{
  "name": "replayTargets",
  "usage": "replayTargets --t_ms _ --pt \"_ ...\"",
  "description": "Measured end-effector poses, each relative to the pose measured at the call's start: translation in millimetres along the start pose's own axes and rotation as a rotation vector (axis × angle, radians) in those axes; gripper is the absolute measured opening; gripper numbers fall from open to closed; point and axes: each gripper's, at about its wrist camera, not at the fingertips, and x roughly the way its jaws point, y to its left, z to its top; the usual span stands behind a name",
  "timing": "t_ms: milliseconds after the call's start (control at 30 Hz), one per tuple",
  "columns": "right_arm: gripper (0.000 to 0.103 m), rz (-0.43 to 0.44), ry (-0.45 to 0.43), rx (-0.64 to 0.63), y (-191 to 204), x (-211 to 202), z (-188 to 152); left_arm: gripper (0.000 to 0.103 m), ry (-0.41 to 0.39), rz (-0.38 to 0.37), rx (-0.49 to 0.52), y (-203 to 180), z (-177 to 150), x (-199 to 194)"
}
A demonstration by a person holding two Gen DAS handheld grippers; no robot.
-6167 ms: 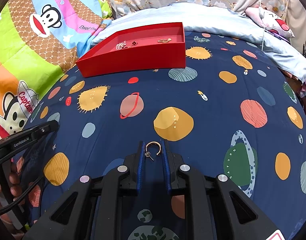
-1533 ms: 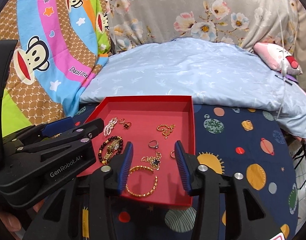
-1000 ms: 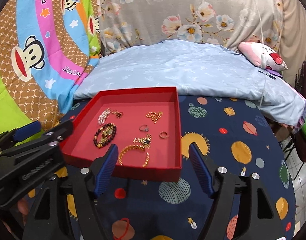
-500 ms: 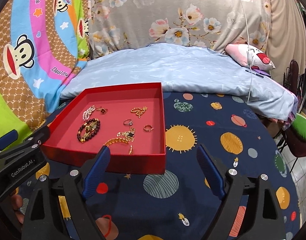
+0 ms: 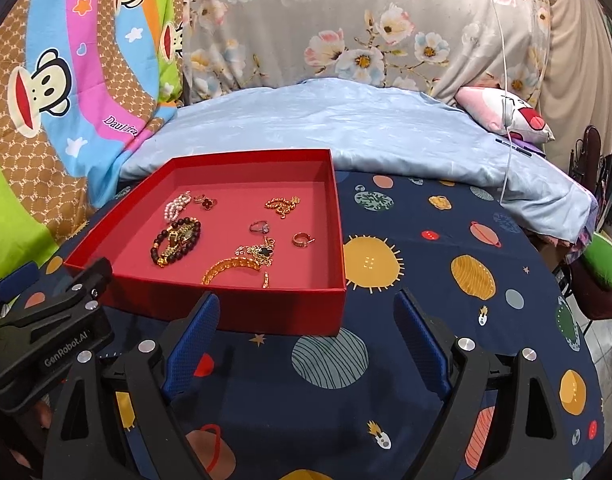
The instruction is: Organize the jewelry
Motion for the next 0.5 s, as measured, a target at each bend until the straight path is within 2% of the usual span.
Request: replayTargets --t_ms 167,500 --pt "0.09 0.001 0.014 0.008 -1.5 3.1 -0.2 0.094 0.002 0.008 0.047 -9.4 0.0 1.0" --pt "0.091 -0.007 0.011 0.003 -1.2 2.3 -0.4 0.094 0.002 0.021 0.044 -8.7 -0.6 0.8"
